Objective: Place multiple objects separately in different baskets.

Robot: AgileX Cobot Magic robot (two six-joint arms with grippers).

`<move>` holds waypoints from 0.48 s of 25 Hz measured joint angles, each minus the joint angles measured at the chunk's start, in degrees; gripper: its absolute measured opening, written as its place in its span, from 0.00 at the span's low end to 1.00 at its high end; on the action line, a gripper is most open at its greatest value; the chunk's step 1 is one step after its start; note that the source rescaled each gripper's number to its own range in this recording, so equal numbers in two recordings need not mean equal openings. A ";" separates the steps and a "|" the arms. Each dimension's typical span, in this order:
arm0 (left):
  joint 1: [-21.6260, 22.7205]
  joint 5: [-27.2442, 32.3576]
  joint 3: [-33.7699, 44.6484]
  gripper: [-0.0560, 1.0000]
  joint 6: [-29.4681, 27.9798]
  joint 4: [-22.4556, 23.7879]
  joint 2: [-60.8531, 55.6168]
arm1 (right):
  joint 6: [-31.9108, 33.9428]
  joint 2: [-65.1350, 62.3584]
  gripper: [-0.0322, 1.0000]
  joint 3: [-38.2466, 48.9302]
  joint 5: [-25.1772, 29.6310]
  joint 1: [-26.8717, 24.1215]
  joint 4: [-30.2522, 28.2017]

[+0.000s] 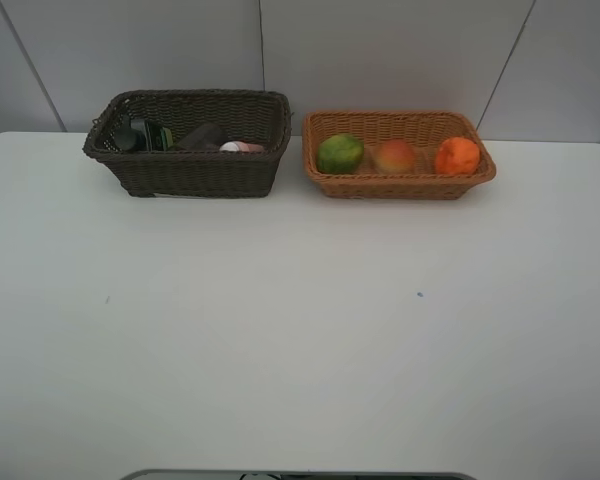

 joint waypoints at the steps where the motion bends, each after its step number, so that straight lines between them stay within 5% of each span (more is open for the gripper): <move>1: 0.00 -1.93 0.82 0.96 0.00 -0.37 -0.36 | 0.00 0.00 0.92 0.00 0.00 0.00 0.00; 12: -1.42 -3.49 1.56 0.96 0.19 -0.37 -5.53 | 0.00 0.00 0.92 0.00 0.00 0.00 0.00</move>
